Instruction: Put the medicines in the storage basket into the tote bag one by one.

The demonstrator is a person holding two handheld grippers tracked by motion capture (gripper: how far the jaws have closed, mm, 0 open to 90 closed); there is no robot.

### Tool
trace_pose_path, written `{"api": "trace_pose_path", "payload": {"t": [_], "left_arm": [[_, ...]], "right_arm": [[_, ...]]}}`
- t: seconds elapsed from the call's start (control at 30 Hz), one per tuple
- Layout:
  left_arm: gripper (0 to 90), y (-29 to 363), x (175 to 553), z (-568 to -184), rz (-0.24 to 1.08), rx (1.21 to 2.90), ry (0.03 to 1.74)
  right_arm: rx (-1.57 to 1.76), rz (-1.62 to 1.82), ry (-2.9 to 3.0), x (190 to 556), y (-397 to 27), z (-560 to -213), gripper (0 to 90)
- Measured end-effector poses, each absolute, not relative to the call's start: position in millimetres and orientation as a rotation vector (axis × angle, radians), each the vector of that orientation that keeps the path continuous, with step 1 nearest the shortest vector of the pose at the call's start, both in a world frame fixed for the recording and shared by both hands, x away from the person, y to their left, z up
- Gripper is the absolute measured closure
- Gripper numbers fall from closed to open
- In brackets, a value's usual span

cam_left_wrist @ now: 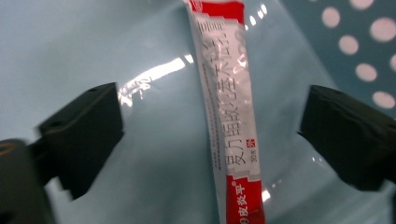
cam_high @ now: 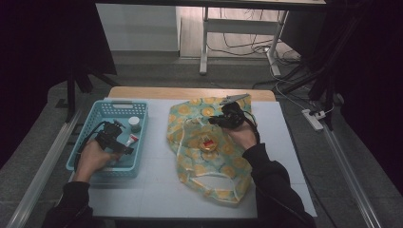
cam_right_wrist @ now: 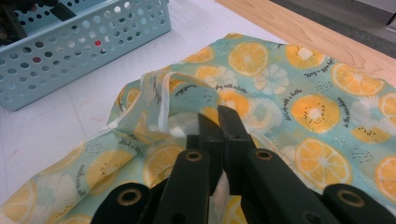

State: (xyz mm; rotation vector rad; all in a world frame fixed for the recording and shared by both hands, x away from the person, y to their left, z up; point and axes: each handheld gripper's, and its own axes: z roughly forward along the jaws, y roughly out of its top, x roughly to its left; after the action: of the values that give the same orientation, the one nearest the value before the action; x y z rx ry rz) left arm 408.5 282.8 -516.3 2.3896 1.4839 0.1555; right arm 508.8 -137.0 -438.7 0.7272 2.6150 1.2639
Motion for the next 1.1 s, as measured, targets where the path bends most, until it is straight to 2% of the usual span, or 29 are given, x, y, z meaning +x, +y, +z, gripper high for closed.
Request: {"api": "trace_pose_path", "payload": {"t": [0.07,0.1,0.5,0.63,0.77,1.1], "left_arm": [[14.0,281,409,-517,0.154,2.409,1.491],[21.9,280,408,-517,0.147,2.42,1.484],[70.1,280,408,-513,0.099,2.411,1.483],[74.8,282,408,-512,0.1,2.393,1.508],[75.3,285,408,-512,0.073,2.358,1.531],[75.6,286,406,-506,0.116,2.334,1.518]], "right_arm": [[0.728,1.263,2.616,509,-137,-439,90.0],[0.726,1.262,2.617,508,-137,-439,90.0],[0.725,1.262,2.614,508,-138,-439,90.0],[0.721,1.267,2.61,508,-138,-439,90.0],[0.723,1.266,2.609,508,-139,-438,90.0],[0.724,1.265,2.608,508,-138,-438,90.0]]}}
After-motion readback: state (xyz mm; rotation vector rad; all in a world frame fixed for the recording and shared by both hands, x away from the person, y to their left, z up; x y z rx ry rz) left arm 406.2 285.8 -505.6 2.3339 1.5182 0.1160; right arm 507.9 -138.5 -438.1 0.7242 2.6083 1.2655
